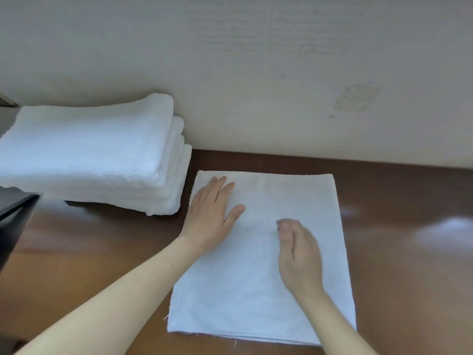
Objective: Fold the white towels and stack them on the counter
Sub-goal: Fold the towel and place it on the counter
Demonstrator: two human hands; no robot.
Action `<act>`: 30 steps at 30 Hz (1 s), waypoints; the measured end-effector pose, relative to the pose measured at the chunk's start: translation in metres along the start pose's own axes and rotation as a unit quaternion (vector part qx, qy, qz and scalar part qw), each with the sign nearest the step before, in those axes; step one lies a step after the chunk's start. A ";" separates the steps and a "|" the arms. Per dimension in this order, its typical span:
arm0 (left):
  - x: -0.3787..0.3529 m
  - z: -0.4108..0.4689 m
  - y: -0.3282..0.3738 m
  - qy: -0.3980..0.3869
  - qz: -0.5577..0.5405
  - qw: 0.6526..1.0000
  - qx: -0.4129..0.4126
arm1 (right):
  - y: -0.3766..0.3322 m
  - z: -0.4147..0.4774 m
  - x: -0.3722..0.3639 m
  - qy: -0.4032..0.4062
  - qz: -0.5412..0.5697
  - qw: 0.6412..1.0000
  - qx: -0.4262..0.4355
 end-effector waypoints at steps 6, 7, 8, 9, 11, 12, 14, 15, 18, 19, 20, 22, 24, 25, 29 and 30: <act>-0.031 -0.008 -0.013 -0.024 0.109 0.991 0.069 | 0.047 0.075 0.016 -0.086 -0.332 0.935 0.089; -0.031 -0.008 -0.019 -0.017 0.126 0.989 0.074 | 0.056 0.080 0.018 -0.100 -0.359 0.925 0.078; -0.030 -0.008 -0.025 -0.011 0.129 0.988 0.082 | 0.064 0.082 0.020 -0.102 -0.373 0.920 0.067; -0.028 -0.008 -0.030 -0.005 0.124 0.988 0.090 | 0.069 0.083 0.021 -0.094 -0.377 0.920 0.058; -0.029 -0.012 -0.033 0.002 0.108 0.989 0.098 | 0.071 0.083 0.020 -0.072 -0.383 0.920 0.045; -0.029 -0.013 -0.030 0.006 0.106 0.990 0.091 | 0.069 0.082 0.017 -0.062 -0.385 0.920 0.032; -0.033 -0.009 -0.018 0.020 0.101 0.993 0.058 | 0.058 0.083 0.009 -0.043 -0.384 0.922 0.020; -0.036 -0.003 -0.011 0.027 0.095 0.994 0.042 | 0.053 0.083 0.004 -0.037 -0.386 0.921 0.032; -0.042 0.018 0.000 0.009 0.094 0.995 0.007 | 0.047 0.084 -0.007 -0.070 -0.399 0.911 0.080; -0.042 0.022 -0.002 -0.001 0.102 0.995 0.008 | 0.050 0.084 -0.008 -0.078 -0.401 0.909 0.081; -0.042 0.024 -0.006 -0.006 0.108 0.994 0.015 | 0.054 0.085 -0.008 -0.079 -0.400 0.910 0.075; -0.038 0.022 -0.017 -0.003 0.111 0.993 0.040 | 0.059 0.088 -0.004 -0.076 -0.394 0.914 0.065; -0.033 0.010 -0.025 -0.007 0.112 0.992 0.059 | 0.058 0.091 0.000 -0.081 -0.396 0.912 0.066; -0.031 0.002 -0.026 -0.012 0.107 0.992 0.063 | 0.057 0.092 0.002 -0.085 -0.395 0.912 0.064; -0.035 -0.039 -0.004 0.006 0.061 0.998 0.018 | 0.041 0.066 -0.003 -0.073 -0.356 0.929 0.062; -0.040 -0.050 0.003 0.010 0.050 0.999 0.006 | 0.036 0.050 -0.008 -0.073 -0.354 0.929 0.081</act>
Point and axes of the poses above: each hand's wrist, its own z-axis towards the middle knuckle, its own x-axis out of the back of the hand, y = z × x, the point moved 1 cm from there along z, towards the middle knuckle, and after that the axes turned 4 degrees about -z, right-handed, at the moved point
